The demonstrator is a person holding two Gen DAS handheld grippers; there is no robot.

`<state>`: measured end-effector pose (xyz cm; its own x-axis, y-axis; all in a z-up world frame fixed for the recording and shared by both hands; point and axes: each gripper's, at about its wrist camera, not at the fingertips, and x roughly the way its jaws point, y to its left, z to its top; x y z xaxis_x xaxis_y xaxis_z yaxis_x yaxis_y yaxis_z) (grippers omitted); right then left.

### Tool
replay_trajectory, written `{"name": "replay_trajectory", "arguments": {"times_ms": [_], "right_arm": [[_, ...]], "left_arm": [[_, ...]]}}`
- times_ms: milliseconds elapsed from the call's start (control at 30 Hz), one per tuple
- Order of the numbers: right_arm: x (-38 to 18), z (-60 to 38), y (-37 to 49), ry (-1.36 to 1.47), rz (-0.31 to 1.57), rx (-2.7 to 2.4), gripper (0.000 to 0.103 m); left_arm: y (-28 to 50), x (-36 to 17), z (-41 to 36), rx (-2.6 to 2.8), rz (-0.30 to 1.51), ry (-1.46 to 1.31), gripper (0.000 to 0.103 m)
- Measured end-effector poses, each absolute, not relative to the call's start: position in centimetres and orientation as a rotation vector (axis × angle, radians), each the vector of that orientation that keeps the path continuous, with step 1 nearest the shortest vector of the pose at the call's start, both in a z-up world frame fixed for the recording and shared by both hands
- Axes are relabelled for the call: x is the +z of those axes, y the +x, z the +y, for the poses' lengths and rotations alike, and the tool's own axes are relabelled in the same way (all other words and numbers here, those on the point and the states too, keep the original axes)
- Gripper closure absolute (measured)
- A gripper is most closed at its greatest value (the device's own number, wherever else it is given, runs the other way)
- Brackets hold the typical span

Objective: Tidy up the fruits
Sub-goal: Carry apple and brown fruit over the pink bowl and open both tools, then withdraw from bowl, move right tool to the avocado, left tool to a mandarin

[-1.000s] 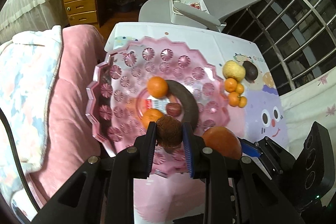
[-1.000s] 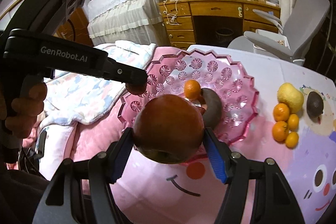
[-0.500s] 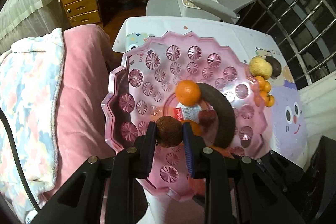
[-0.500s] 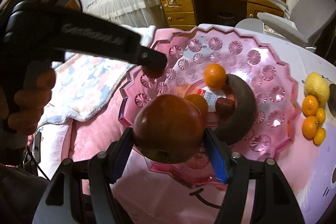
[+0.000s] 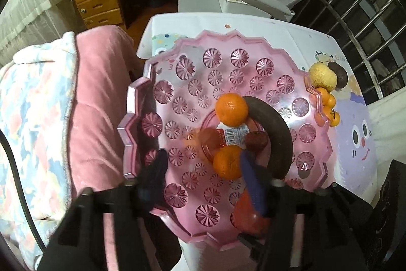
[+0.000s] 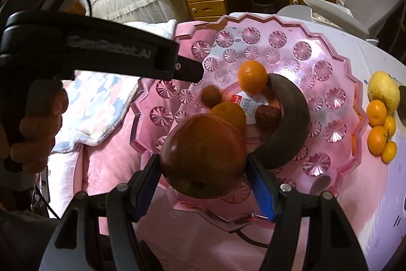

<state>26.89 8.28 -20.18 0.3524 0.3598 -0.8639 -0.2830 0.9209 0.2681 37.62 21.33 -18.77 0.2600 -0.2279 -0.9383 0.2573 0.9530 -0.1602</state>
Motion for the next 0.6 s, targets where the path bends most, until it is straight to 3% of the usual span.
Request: {"name": "replay_trajectory", "arguments": {"times_ms": [167,600], "right_arm": [[-18.9,7.4,26.2,0.126,1.094,0.431,0.033],[-16.5,3.4,23.2,0.159,1.05,0.392,0.03]], "left_arm": [[36.8,-17.6,21.7,-0.316,1.253,0.023,0.037],[32.1,-14.8,20.1,-0.333,1.198,-0.011,0.037]]}}
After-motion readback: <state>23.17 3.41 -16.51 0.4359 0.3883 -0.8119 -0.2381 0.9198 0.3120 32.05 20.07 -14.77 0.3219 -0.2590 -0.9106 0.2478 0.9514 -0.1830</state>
